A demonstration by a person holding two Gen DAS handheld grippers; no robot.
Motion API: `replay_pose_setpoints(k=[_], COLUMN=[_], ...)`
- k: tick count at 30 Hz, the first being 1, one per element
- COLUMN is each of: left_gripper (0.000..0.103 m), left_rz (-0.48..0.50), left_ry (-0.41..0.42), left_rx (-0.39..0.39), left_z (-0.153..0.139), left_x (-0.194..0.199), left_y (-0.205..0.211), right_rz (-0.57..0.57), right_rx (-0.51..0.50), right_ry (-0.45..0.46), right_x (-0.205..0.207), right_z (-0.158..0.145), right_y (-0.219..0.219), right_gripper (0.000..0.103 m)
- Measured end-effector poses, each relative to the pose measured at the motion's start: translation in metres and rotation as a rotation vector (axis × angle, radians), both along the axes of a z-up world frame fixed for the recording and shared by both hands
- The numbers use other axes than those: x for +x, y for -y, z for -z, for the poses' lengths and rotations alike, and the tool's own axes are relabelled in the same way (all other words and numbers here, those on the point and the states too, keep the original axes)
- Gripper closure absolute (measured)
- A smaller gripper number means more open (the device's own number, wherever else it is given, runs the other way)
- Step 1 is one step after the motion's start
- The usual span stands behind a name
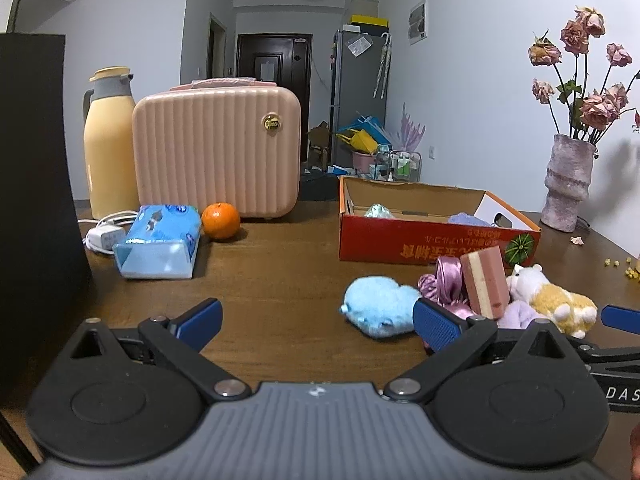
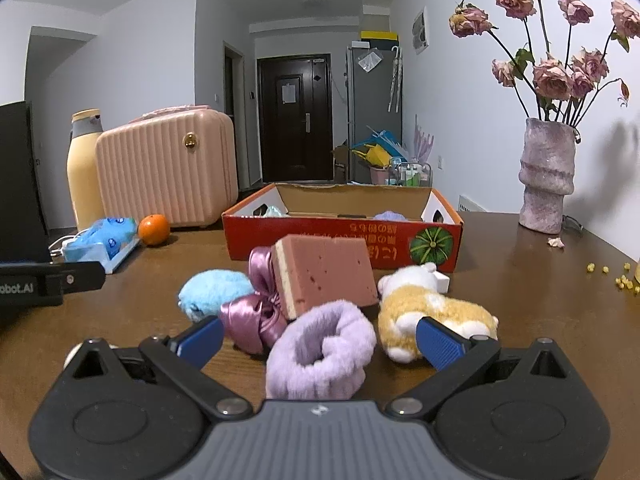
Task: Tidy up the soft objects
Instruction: 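Withdraw both tools from the box back toward the remaining items, then close the left gripper on the white foam roll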
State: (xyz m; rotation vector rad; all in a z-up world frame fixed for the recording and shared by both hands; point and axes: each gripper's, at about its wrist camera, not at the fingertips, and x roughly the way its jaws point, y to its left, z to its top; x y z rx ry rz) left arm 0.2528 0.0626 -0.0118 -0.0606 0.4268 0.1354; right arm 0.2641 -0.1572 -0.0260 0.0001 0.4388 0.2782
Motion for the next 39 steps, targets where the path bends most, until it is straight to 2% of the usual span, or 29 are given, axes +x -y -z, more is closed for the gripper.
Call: replay_pose_setpoints(k=[11,24,32,38,39], left_gripper=[0.000,0.000,0.019,0.041,0.048], left_rz=[-0.015,0.001,0.019,0.053,0.059], left_ry=[-0.038,-0.100,-0.150,-0.199,-0.205], left_rx=[0.001,0.023,-0.002,-0.063,-0.069], left_z=[0.017,0.034,0.042,0.049,0.050], left_x=[-0.024,-0.017,-0.009,-0.002,-0.001], left_y=[0.005,0.012,0.010,0.004,0.004], right_rz=[0.007,0.009,-0.010,-0.013,-0.013], right_rx=[-0.011,0.021,0.022,0.020,0.019], right_ry=[-0.022,-0.038,-0.047,-0.050,-0.051], right_x=[-0.015,-0.017,-0.018,-0.018,-0.018], right_z=[0.013,0.019,0.021,0.021,0.021], right_y=[0.007,0.014,0.012,0.011,0.011], right_gripper=[0.000,0.000,0.000,0.000,0.000])
